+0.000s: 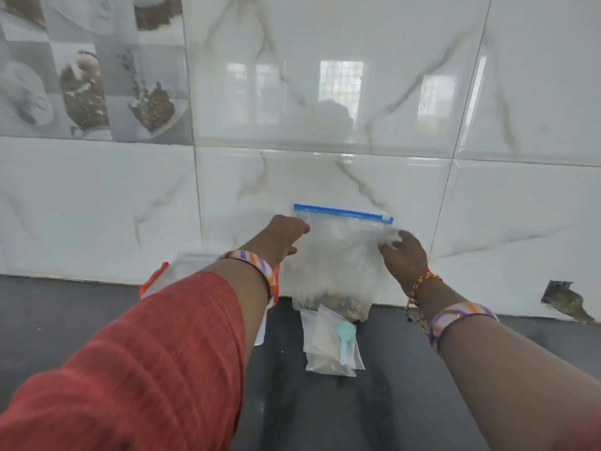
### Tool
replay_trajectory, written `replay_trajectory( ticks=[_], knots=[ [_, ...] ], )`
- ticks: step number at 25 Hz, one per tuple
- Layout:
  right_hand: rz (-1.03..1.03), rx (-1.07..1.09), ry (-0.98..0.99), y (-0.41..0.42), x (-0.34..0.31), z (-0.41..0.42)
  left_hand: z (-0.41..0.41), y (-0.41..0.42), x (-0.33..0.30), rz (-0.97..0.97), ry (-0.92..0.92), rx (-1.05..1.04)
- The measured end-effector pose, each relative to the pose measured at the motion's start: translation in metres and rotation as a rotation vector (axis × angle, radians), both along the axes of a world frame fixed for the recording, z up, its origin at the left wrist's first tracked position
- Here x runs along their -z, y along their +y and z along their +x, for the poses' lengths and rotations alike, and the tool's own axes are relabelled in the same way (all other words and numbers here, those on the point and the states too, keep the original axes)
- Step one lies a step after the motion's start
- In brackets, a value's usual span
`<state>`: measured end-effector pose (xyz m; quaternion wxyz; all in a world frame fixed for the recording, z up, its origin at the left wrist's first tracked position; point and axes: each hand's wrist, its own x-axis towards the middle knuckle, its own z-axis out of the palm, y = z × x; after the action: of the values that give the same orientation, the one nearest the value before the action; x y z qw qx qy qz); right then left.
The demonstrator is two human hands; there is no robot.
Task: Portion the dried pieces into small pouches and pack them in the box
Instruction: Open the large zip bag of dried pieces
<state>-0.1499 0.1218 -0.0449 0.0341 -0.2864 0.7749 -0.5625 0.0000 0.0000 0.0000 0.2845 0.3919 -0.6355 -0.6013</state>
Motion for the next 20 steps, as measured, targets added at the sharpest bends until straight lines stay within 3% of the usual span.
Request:
replay_trajectory(
  ticks=[2,5,13,15,18,20],
  knots=[
    [-0.238,0.085,-0.107,-0.009,0.001,-0.016,-0.011,-0.011,0.0,-0.02,0.087,-0.068],
    [-0.429,0.074,-0.24,-0.01,-0.003,-0.031,-0.02,-0.024,0.004,-0.017,0.166,-0.079],
    [-0.582,-0.025,-0.256,0.03,-0.067,0.006,0.006,0.014,-0.048,-0.073,0.421,-0.043],
    [-0.597,-0.048,-0.223,0.04,-0.095,0.027,0.024,0.021,-0.07,-0.183,0.355,-0.124],
    [-0.592,-0.144,-0.188,0.048,-0.132,0.072,0.059,0.035,-0.095,-0.478,0.104,-0.364],
    [-0.501,-0.235,-0.08,0.049,-0.147,0.104,0.076,0.049,-0.108,-0.631,0.09,-0.402]
  ],
)
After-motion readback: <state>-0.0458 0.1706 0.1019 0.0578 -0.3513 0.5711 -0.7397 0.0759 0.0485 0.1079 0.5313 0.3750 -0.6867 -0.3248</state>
